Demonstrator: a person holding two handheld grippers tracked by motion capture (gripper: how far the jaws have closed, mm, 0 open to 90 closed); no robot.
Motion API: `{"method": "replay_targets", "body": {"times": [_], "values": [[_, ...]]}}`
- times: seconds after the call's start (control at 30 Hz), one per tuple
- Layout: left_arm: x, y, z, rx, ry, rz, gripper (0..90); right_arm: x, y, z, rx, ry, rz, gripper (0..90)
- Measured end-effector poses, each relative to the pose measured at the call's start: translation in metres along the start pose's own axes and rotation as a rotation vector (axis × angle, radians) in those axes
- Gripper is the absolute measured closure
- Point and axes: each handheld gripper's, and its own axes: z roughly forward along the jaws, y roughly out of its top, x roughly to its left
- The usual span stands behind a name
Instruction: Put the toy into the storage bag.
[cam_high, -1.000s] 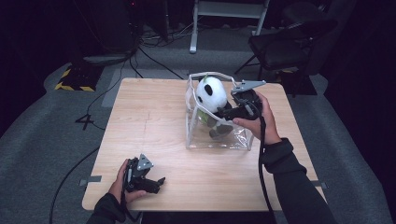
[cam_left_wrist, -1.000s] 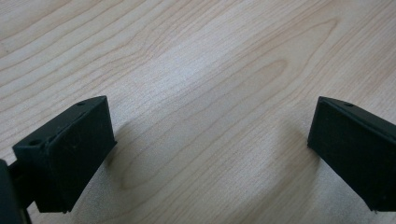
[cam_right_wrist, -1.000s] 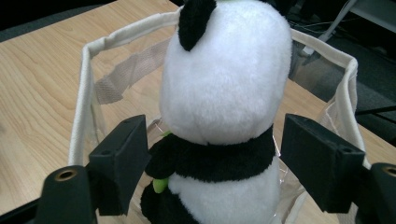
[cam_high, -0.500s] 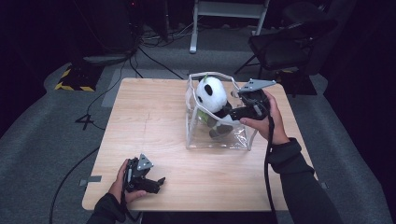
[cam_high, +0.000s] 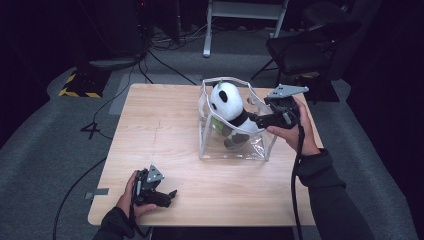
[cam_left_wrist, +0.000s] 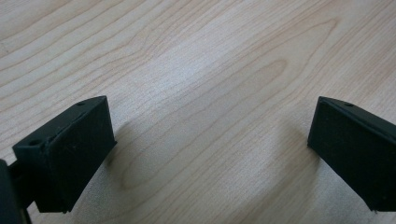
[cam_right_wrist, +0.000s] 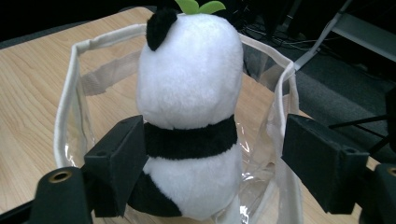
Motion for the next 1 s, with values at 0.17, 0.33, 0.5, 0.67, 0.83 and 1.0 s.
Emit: {"method": "replay_targets", "body": {"times": [0.17, 0.33, 0.5, 0.67, 0.83, 1.0], "values": [[0.000, 0.000, 0.000, -0.001, 0.000, 0.000, 0.5, -0.003, -0.005, -0.006, -0.009, -0.018, -0.010, 22.0], [0.000, 0.000, 0.000, 0.001, 0.000, -0.002, 0.5, -0.007, -0.008, -0.011, -0.011, -0.028, -0.011, 22.0], [0.000, 0.000, 0.000, -0.001, 0.000, 0.000, 0.5, -0.012, -0.013, -0.016, -0.013, -0.040, 0.001, 22.0], [0.000, 0.000, 0.000, 0.000, 0.000, 0.001, 0.5, -0.016, -0.019, -0.022, -0.022, -0.046, 0.010, 22.0], [0.000, 0.000, 0.000, -0.001, 0.000, 0.000, 0.5, -0.019, -0.023, -0.027, -0.031, -0.050, 0.018, 22.1], [0.000, 0.000, 0.000, 0.000, 0.000, 0.000, 0.5, -0.022, -0.028, -0.034, -0.043, -0.057, 0.024, 22.1]]}}
